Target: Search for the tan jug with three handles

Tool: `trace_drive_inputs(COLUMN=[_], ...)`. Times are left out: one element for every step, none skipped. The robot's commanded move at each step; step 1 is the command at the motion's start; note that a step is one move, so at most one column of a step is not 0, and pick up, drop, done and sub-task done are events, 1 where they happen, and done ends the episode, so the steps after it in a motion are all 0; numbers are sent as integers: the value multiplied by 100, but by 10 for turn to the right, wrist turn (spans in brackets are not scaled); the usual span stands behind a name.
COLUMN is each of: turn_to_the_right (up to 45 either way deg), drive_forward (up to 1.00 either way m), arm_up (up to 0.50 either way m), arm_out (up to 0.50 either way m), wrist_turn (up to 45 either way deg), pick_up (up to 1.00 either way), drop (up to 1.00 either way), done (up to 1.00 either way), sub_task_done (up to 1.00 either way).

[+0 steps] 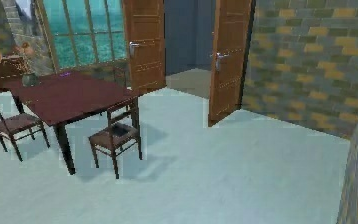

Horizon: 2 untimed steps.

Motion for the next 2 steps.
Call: trace_drive_inputs(turn_to_the_right=[0,0], drive_forward=[25,100], arm_up=[0,0], arm_out=[0,0], wrist_turn=[0,0], pick_up=[0,0], drop=[0,0], done=[0,0], sub_task_done=[0,0])
